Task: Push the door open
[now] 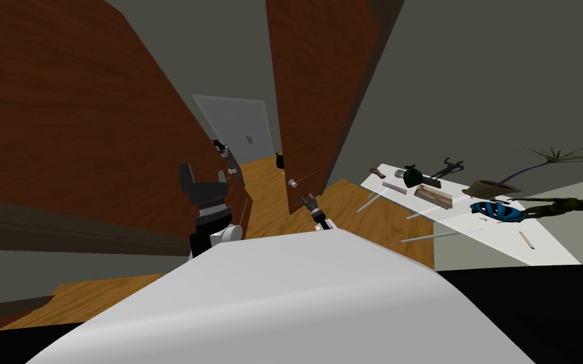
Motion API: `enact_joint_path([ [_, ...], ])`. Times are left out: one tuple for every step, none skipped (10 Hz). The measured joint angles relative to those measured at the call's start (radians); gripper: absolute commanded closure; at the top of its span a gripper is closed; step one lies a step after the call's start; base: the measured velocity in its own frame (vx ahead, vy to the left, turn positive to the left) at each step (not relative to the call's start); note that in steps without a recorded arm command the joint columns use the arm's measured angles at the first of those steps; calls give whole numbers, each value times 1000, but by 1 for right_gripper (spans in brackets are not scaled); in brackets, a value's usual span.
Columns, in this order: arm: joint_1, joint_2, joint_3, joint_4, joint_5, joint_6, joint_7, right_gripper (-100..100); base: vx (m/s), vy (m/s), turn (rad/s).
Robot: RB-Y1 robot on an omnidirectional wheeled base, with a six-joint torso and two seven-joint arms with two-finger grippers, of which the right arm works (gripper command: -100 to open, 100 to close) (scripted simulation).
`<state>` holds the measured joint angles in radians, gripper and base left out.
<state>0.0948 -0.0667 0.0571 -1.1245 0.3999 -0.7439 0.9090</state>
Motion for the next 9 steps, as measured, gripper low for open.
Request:
enact_joint_path([
  [-2,2,7,15,17,-3,20,-100,107,-78,7],
  [-23,3,8,57,30,-17,44,-100,110,-89,8],
  [-31,3,10,92,43,-33,66,-100,100,-71,12],
  [-39,2,14,113,56,-39,83,-100,80,-61,9],
  [-56,5,16,150,68,-48,103,-100,62,-55,9],
  [-62,9,20,172,81,-56,123,-100,72,-44,6],
  [-73,13,22,195,92,-61,140,-100,76,-40,7],
  [-82,13,25,216,102,-67,154,-100,82,-53,6],
  [-85,15,29,230,112,-72,167,-100,67,-45,7],
])
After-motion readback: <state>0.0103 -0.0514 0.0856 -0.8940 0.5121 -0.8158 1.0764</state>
